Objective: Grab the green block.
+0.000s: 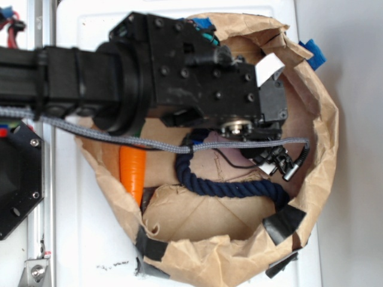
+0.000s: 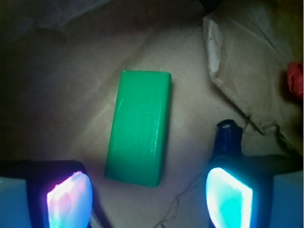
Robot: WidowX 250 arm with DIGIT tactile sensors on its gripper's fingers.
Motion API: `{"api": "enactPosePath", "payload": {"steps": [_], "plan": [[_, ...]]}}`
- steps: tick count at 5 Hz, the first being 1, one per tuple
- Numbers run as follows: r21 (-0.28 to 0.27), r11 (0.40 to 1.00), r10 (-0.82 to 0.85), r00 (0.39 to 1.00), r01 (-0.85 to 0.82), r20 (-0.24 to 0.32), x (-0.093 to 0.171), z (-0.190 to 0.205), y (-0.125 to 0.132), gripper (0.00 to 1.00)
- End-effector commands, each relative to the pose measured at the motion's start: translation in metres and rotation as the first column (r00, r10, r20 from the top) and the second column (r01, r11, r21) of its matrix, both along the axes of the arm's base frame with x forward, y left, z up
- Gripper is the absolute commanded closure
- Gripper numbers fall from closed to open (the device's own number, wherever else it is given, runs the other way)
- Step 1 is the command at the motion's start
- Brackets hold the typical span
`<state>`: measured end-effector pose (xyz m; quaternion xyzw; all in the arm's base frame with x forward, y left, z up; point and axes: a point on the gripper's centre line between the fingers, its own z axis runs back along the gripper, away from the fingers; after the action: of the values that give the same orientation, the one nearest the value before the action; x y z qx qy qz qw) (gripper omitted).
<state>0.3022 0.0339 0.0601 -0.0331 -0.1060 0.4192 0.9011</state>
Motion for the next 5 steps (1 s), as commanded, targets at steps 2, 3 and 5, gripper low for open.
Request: {"api": "enactPosePath", "payload": {"steps": [2,3,5], "plan": [[0.006,1.0,-0.023,0.996,0.023,0.085,0.0205,0.0035,0.0121,0.0],[0.018,0.999,-0.052,0.993,0.05,0.109,0.0195,0.0047,0.0079,0.0],[0.025,0.998,-0.063,0.991,0.061,0.117,0.0167,0.0042,0.0048,0.0]]}}
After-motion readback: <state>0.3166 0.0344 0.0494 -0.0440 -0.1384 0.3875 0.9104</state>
